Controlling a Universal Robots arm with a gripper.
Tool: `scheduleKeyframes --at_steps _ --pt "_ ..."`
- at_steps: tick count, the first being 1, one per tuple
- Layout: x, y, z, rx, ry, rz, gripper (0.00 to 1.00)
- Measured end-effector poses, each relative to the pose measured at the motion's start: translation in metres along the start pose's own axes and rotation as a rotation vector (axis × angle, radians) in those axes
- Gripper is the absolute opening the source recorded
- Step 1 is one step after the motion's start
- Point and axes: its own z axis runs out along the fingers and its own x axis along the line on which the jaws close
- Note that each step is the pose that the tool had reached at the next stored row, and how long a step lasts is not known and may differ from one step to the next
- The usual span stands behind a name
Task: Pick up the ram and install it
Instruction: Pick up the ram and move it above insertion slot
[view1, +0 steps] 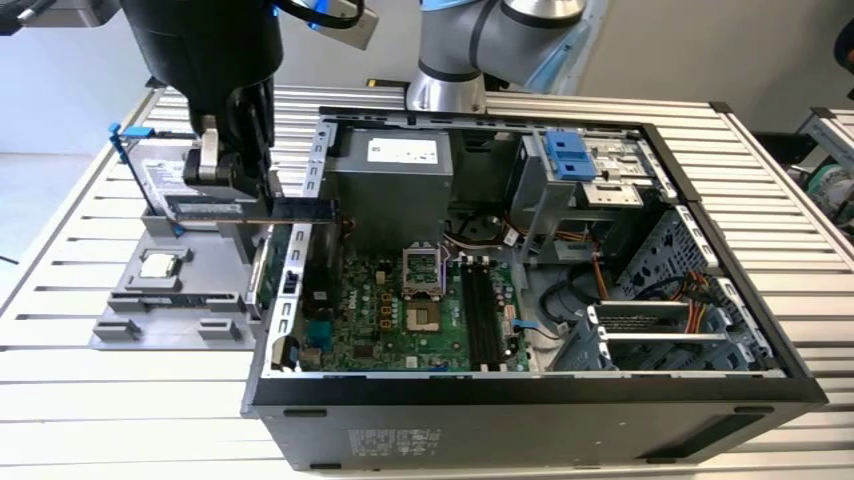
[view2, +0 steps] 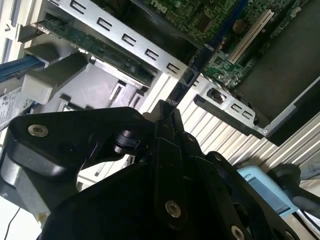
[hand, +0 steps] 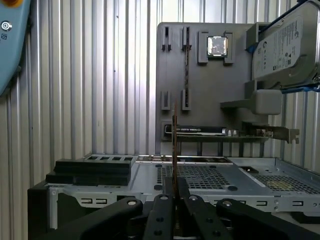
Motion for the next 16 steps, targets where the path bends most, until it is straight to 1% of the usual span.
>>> scheduleKeyframes --at_steps 16 --pt "-0.0001 -0.0214 -0.0004 0.0000 0.0011 0.000 0.00"
